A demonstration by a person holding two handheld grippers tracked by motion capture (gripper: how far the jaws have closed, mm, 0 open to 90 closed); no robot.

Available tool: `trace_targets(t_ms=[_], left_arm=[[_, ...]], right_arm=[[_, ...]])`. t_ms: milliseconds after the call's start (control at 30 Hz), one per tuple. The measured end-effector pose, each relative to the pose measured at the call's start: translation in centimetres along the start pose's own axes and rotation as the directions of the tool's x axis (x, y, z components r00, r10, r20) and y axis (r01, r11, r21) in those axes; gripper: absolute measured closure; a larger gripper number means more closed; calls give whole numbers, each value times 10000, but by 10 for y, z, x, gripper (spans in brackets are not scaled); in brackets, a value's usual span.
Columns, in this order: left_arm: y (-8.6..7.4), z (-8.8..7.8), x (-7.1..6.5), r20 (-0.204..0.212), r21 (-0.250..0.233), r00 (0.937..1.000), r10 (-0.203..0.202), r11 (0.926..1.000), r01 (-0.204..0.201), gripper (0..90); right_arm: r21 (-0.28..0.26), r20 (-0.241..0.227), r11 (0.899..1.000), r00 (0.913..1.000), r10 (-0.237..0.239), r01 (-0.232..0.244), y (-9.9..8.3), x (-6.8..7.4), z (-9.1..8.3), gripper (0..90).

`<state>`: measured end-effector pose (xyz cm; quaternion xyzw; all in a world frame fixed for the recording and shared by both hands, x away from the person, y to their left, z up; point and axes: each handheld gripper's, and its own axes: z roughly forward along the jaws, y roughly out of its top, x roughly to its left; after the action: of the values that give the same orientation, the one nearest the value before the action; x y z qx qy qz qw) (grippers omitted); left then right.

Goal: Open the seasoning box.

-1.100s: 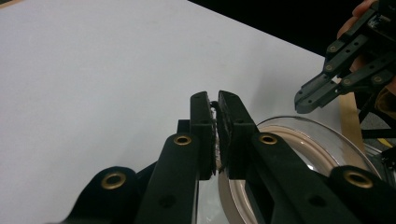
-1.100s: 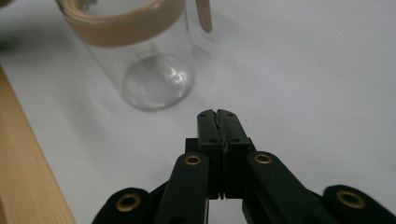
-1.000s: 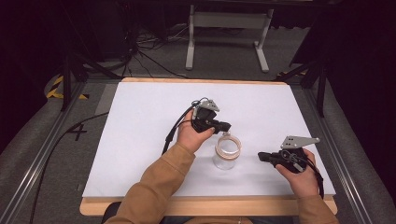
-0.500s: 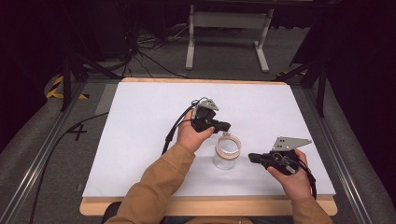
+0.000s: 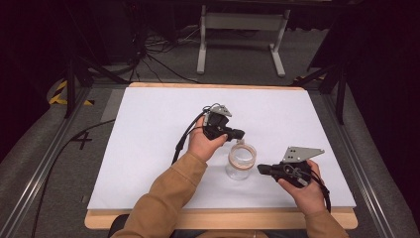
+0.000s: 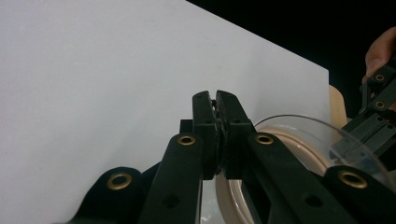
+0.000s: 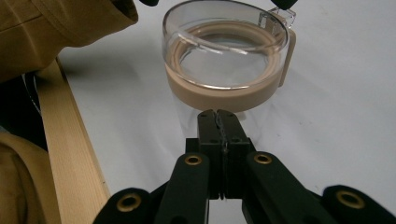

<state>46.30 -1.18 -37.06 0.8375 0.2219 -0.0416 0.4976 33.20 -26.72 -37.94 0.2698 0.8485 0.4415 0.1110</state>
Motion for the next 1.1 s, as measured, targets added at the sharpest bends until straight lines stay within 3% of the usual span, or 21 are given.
trace_targets(t_ms=[133,333,733,900,1100], left_arm=[[0,1,0,-202,170,9998,84,9998,-81,891],[0,1,1,-106,118,9999,-16,9999,17,891],[0,1,1,-28,77,10000,-38,10000,38,885],[0,0,0,-62,130,10000,-5,9999,6,880],[1,-4,-1,-411,77,9992,-2,10000,5,837]], right_arm=[[-33,-35,10000,10000,-64,64,1,1,1,900],[-337,-17,9992,9997,-227,226,8,5,2,900],[-1158,578,9931,9983,-114,180,12,3,5,900],[-1281,584,9917,9983,-57,131,12,2,6,900],[-1315,569,9913,9984,-38,113,13,3,5,900]])
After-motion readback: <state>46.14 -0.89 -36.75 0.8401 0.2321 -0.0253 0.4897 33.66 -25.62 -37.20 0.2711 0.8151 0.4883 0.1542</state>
